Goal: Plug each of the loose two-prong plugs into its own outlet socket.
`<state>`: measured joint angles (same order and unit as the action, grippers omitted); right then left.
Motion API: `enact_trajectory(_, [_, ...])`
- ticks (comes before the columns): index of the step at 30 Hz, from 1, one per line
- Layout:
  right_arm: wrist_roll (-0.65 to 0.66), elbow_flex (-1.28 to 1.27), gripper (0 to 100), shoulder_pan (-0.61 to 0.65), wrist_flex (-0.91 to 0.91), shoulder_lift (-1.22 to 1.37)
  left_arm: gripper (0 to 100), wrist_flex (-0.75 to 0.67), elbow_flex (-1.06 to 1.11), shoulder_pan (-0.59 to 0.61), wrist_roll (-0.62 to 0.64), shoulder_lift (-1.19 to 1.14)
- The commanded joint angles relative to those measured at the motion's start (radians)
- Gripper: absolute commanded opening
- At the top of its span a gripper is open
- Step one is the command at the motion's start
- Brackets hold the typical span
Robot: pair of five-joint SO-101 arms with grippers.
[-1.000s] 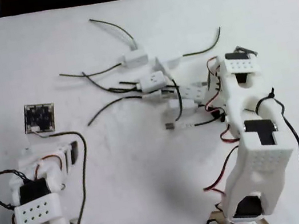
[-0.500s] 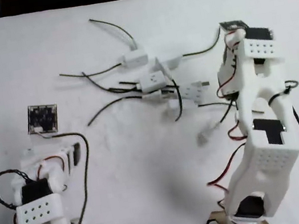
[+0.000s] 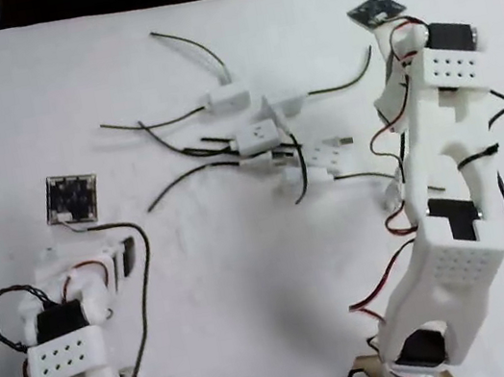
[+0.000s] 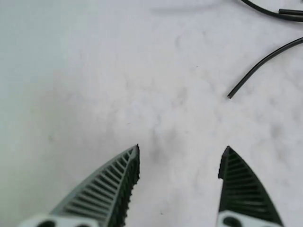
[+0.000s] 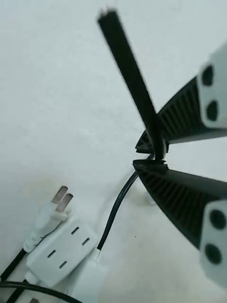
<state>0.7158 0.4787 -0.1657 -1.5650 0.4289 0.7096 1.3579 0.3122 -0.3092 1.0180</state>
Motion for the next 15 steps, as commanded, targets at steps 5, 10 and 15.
enact_trajectory(5, [-0.130,0.048,21.7,0.036,-0.088,-0.059,27,-0.023,-0.005,-0.008,0.002,0.025])
enact_trajectory(10, [-0.133,0.038,23.0,0.036,-0.150,-0.160,27,-0.023,-0.003,-0.007,0.002,0.025])
enact_trajectory(15, [-0.135,-0.109,23.0,0.030,-0.153,-0.277,27,-0.023,-0.003,-0.004,0.002,0.025])
